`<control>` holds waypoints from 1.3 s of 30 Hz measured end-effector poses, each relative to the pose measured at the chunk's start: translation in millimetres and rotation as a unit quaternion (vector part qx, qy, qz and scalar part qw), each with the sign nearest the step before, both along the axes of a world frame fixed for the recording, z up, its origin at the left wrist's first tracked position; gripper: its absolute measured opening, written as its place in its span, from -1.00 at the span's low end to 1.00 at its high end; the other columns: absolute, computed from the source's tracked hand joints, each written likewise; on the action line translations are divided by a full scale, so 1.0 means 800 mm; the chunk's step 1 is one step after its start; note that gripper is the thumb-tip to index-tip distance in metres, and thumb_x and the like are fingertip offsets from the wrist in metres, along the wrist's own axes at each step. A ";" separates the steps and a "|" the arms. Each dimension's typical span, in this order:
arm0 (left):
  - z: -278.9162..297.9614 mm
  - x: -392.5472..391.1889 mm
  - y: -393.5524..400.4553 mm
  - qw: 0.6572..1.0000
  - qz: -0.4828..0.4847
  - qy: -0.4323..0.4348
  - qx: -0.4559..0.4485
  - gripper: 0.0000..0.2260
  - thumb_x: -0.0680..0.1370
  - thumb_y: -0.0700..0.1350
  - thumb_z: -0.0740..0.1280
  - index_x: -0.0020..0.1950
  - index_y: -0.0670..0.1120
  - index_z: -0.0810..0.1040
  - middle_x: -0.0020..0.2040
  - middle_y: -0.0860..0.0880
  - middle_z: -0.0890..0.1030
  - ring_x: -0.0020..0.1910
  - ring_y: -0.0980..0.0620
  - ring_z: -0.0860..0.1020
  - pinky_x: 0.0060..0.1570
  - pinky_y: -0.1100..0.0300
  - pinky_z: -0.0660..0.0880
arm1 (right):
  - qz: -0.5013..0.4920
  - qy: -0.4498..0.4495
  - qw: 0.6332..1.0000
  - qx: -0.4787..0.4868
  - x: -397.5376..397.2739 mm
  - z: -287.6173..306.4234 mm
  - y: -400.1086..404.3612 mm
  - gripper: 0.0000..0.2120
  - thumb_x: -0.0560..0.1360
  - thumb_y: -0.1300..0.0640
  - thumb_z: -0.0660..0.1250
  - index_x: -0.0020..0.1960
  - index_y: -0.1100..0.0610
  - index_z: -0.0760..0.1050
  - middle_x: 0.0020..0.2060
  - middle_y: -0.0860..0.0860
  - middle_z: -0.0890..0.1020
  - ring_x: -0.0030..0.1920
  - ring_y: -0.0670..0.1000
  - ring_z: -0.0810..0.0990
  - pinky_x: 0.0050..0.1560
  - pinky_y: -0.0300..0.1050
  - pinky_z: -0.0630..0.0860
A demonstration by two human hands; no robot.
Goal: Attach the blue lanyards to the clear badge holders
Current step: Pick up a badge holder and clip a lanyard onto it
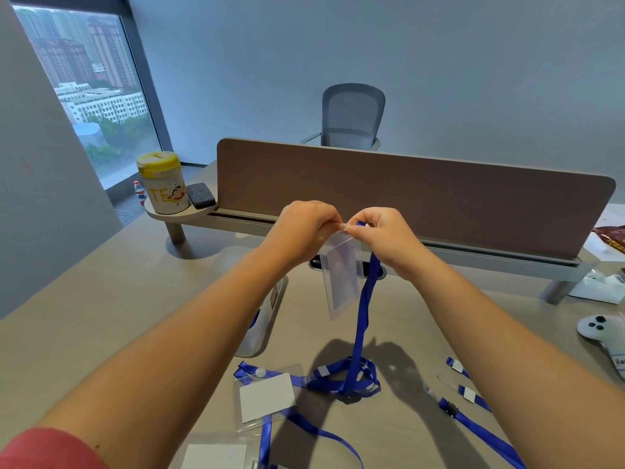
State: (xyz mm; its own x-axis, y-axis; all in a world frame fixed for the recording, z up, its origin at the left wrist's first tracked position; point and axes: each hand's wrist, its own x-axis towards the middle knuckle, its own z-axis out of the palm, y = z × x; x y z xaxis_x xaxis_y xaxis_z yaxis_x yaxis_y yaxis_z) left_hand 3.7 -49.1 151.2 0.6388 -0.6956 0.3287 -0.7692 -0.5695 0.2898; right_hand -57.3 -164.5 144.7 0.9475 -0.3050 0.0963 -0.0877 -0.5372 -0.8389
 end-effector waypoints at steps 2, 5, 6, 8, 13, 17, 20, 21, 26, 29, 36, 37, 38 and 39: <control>-0.002 0.000 -0.003 0.999 0.010 0.029 -0.039 -0.78 0.55 -0.13 0.21 0.10 -0.19 0.56 0.05 -0.16 0.63 0.00 -0.07 0.55 0.01 0.19 0.45 | -0.008 -0.014 1.000 0.013 0.001 0.000 0.002 -0.73 0.53 0.22 0.23 -0.34 0.07 0.39 -0.24 0.12 0.49 -0.19 0.07 0.42 -0.30 -0.26 0.38; -0.006 0.000 -0.006 0.987 0.028 0.089 -0.132 -0.80 0.53 -0.14 0.25 0.04 -0.21 0.58 0.00 -0.18 0.64 -0.07 -0.05 0.54 -0.04 0.19 0.43 | -0.016 -0.033 0.999 0.018 0.002 0.003 0.005 -0.82 0.53 0.22 0.23 -0.25 0.15 0.43 -0.26 0.09 0.49 -0.18 0.05 0.43 -0.28 -0.26 0.38; -0.006 0.000 -0.007 0.980 0.030 0.109 -0.161 -0.80 0.52 -0.15 0.26 0.02 -0.22 0.59 -0.02 -0.19 0.64 -0.10 -0.03 0.52 -0.06 0.18 0.43 | -0.017 -0.037 0.999 0.015 0.003 0.004 0.006 -0.87 0.53 0.22 0.22 -0.20 0.18 0.44 -0.25 0.09 0.49 -0.17 0.05 0.43 -0.26 -0.25 0.39; -0.005 0.001 -0.007 0.963 0.026 0.163 -0.215 -0.82 0.52 -0.18 0.27 -0.02 -0.26 0.59 -0.09 -0.20 0.63 -0.15 0.00 0.52 -0.08 0.16 0.48 | -0.015 -0.046 0.999 0.003 0.004 0.008 0.005 -0.89 0.53 0.22 0.22 -0.16 0.21 0.44 -0.21 0.13 0.50 -0.17 0.05 0.44 -0.19 -0.18 0.42; 0.006 -0.002 -0.006 0.905 0.010 0.289 -0.312 -0.84 0.51 -0.25 0.26 -0.05 -0.32 0.58 -0.34 -0.01 0.52 -0.31 0.12 0.47 -0.24 0.30 0.44 | 0.002 -0.050 0.997 -0.057 0.008 0.023 0.000 -0.70 0.54 0.21 0.20 -0.35 0.01 0.34 -0.35 -0.04 0.43 -0.34 -0.11 0.37 -0.30 -0.29 0.36; 0.011 -0.002 -0.004 0.862 0.012 0.368 -0.348 -0.86 0.52 -0.22 0.25 -0.13 -0.24 0.59 -0.32 -0.03 0.52 -0.28 0.09 0.48 -0.21 0.27 0.45 | 0.010 -0.050 0.996 -0.079 0.007 0.032 0.001 -0.70 0.54 0.19 0.20 -0.35 -0.01 0.33 -0.35 -0.05 0.43 -0.34 -0.12 0.37 -0.31 -0.31 0.35; 0.011 -0.003 0.002 0.834 -0.004 0.416 -0.362 -0.85 0.53 -0.18 0.24 -0.22 -0.10 0.54 -0.27 -0.03 0.54 -0.26 0.08 0.49 -0.23 0.29 0.45 | 0.012 -0.045 0.998 -0.038 0.004 0.038 0.001 -0.72 0.54 0.17 0.21 -0.34 0.02 0.38 -0.33 -0.05 0.46 -0.31 -0.12 0.40 -0.29 -0.29 0.37; 0.011 -0.004 0.004 0.833 -0.013 0.421 -0.359 -0.87 0.53 -0.17 0.24 -0.18 -0.11 0.55 -0.25 -0.02 0.55 -0.24 0.09 0.50 -0.23 0.31 0.47 | 0.011 -0.045 0.999 -0.008 0.002 0.039 -0.001 -0.73 0.54 0.17 0.21 -0.34 0.03 0.41 -0.33 -0.04 0.47 -0.30 -0.11 0.40 -0.28 -0.28 0.37; 0.011 -0.017 0.002 0.876 -0.046 0.356 -0.323 -0.70 0.50 -0.22 0.29 0.22 -0.16 0.41 0.02 0.02 0.52 0.01 0.05 0.49 0.02 0.18 0.49 | -0.010 -0.030 0.989 0.146 -0.002 0.046 -0.005 -0.82 0.54 0.19 0.21 -0.21 0.14 0.50 -0.43 -0.01 0.40 -0.39 -0.08 0.32 -0.34 -0.27 0.31; 0.008 -0.018 -0.001 0.904 -0.010 0.288 -0.317 -0.64 0.48 -0.26 0.30 0.26 -0.14 0.37 0.17 -0.11 0.49 0.12 0.00 0.46 0.14 0.05 0.47 | 0.005 -0.038 0.968 0.250 -0.001 0.055 -0.003 -0.80 0.54 0.22 0.19 -0.25 0.16 0.45 -0.46 0.02 0.32 -0.44 -0.06 0.29 -0.35 -0.23 0.36; 0.019 -0.005 0.004 0.949 0.100 0.019 -0.299 -0.79 0.56 -0.13 0.18 0.12 -0.18 0.49 0.04 -0.17 0.63 -0.05 -0.07 0.56 -0.36 0.41 0.32 | 0.001 -0.071 0.991 0.114 0.011 0.084 -0.003 -0.80 0.55 0.18 0.20 -0.24 0.15 0.46 -0.45 0.00 0.39 -0.48 -0.09 0.28 -0.52 -0.32 0.27; 0.022 -0.005 0.007 0.952 0.115 -0.045 -0.281 -0.79 0.56 -0.14 0.18 0.13 -0.18 0.49 0.03 -0.17 0.64 -0.07 -0.09 0.57 -0.40 0.42 0.26 | -0.011 -0.077 0.996 0.047 0.013 0.087 -0.004 -0.81 0.54 0.17 0.21 -0.19 0.20 0.50 -0.45 0.01 0.39 -0.47 -0.09 0.28 -0.47 -0.29 0.26; 0.024 -0.005 0.012 0.951 0.122 -0.110 -0.261 -0.79 0.56 -0.15 0.17 0.12 -0.18 0.51 -0.02 -0.18 0.66 -0.12 -0.12 0.59 -0.44 0.40 0.23 | -0.021 -0.084 0.996 -0.016 0.014 0.088 -0.005 -0.81 0.54 0.16 0.22 -0.14 0.26 0.52 -0.44 0.01 0.40 -0.45 -0.09 0.29 -0.42 -0.25 0.28; 0.026 -0.004 0.015 0.951 0.117 -0.166 -0.233 -0.79 0.55 -0.16 0.17 0.07 -0.19 0.54 -0.12 -0.19 0.68 -0.22 -0.15 0.61 -0.48 0.36 0.21 | -0.027 -0.092 0.993 -0.071 0.015 0.088 -0.006 -0.80 0.53 0.15 0.23 -0.12 0.28 0.53 -0.44 0.01 0.40 -0.44 -0.09 0.30 -0.38 -0.22 0.29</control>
